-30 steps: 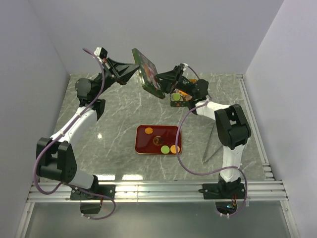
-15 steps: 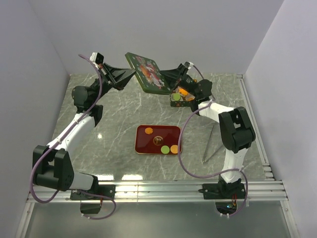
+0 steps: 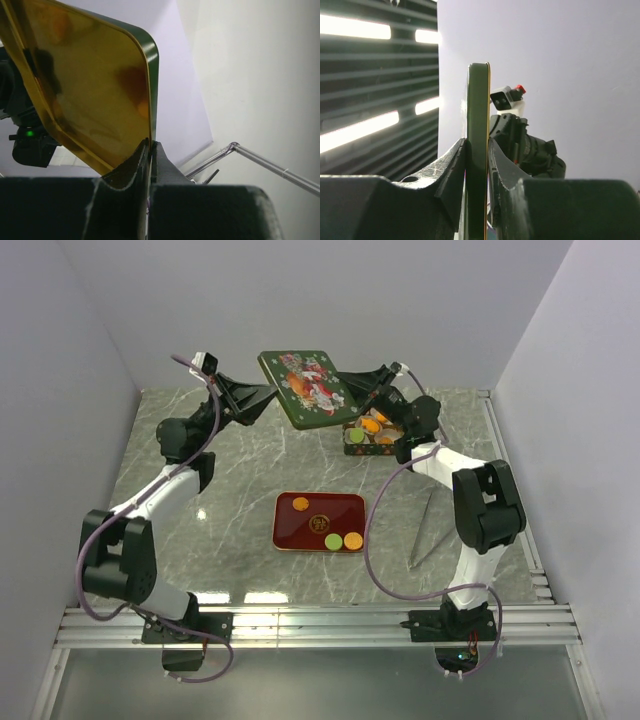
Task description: Pack the cookies
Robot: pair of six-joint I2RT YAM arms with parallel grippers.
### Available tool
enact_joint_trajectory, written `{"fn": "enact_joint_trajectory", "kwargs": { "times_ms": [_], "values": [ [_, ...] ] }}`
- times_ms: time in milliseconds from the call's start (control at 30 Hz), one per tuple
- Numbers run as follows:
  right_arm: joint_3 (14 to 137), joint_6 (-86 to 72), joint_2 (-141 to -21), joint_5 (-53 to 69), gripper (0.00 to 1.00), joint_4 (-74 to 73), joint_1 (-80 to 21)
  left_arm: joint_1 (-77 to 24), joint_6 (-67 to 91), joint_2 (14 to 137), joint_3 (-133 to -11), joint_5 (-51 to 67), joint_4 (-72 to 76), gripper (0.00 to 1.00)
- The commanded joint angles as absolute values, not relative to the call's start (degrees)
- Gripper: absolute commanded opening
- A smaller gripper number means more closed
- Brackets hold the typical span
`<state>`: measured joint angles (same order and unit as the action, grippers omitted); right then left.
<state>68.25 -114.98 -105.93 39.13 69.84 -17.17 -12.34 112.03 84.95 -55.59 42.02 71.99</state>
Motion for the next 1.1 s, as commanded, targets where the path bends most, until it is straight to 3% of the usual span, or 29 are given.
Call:
{"fn": "enact_joint_trajectory", "kwargs": {
  "times_ms": [0, 233, 300, 500, 567, 667, 700, 800, 1000, 1067],
  "values": [
    [69.61, -144.40, -99.41, 44.21, 0.10, 100.99, -19.60, -12.66, 112.23, 90.08, -55.54, 46.58, 70.13, 0.03],
    [70.93, -145.02, -98.26, 47.55, 0.23, 100.99, -19.60, -12.57, 115.66, 95.18, -57.39, 47.02, 74.97, 0.01],
    [70.67, -145.11, -98.17, 48.16, 0.32, 100.99, -19.60, -12.57, 115.49, 95.36, -57.74, 47.11, 74.71, 0.01],
    [70.92, -144.58, -98.26, 50.61, 0.45, 100.02, -19.60, -12.57, 115.75, 95.89, -58.18, 47.28, 74.62, 0.01],
    [71.36, -143.44, -97.91, 51.32, 0.45, 98.62, -19.69, -12.57, 115.84, 96.15, -58.45, 47.28, 74.79, 0.01],
    [71.02, -143.35, -97.91, 51.33, 0.36, 98.35, -19.69, -12.48, 115.66, 96.50, -58.80, 47.46, 74.09, 0.01],
    [70.84, -143.44, -97.91, 51.33, 0.28, 98.44, -19.69, -12.48, 115.58, 96.76, -58.89, 47.55, 73.92, 0.01],
    [69.88, -143.26, -97.74, 51.68, 0.16, 98.09, -19.60, -12.30, 115.75, 97.73, -59.94, 47.81, 73.57, 0.03],
    [67.06, -141.07, -95.72, 50.89, 0.08, 95.37, -17.33, -11.51, 114.35, 99.66, -62.93, 50.09, 69.70, 0.22],
    [66.97, -138.26, -94.93, 52.46, 0.08, 91.42, -16.00, -11.16, 113.38, 100.10, -63.98, 51.32, 67.95, 0.34]
  ]
}}
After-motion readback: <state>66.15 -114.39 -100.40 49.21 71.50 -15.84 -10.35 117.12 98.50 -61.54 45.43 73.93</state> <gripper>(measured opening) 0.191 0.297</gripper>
